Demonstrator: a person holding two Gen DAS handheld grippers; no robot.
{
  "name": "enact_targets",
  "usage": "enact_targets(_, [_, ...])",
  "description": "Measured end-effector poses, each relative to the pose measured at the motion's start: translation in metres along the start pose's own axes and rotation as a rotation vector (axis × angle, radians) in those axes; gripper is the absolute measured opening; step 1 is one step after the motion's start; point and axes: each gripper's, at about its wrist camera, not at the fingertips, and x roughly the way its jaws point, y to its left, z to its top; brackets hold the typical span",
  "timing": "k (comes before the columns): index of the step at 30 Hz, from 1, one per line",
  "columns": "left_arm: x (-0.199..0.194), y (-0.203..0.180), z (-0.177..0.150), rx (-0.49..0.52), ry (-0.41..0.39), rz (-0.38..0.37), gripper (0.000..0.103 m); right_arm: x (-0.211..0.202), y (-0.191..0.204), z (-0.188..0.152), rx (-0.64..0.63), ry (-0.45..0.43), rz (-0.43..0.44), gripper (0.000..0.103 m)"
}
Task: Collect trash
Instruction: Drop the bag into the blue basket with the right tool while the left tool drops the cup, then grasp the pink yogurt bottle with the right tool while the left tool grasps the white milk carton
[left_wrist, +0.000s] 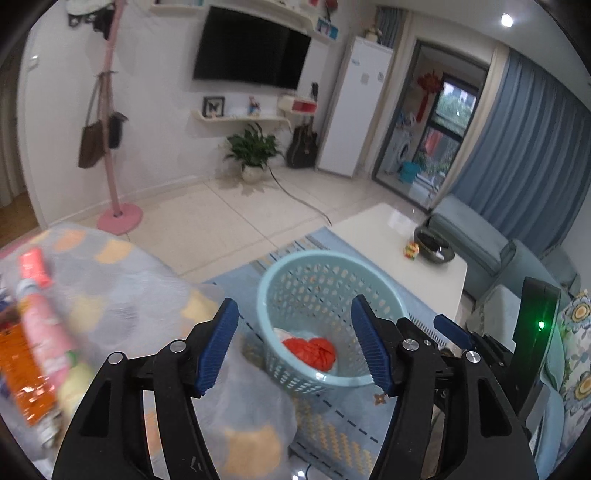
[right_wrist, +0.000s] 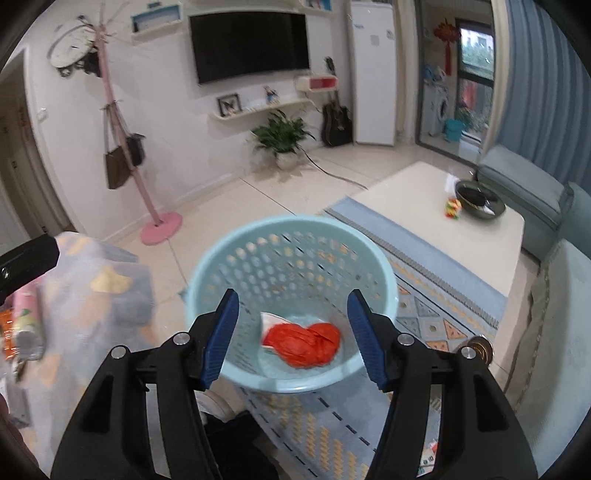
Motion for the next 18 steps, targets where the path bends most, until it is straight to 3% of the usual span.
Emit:
enact_targets(5, [-0.066,0.024,-0.013,-0.028,-0.084,0.064,0.067,-0.037,0.036,0.005,-0.049,-0.066,0.084,0.063])
enact_targets(10, [-0.125,0.059,-0.034,-0.059,-0.153,0.201,0.07,-0.062,0.082,0.007,-0.123,-0.112,0.17,0.065])
enact_targets(18, [-0.184,0.132,-0.068,-0.142,-0.147,0.385,0.074,-0.067,0.177,0.005,-0.277,-0.091,0.366,0.065])
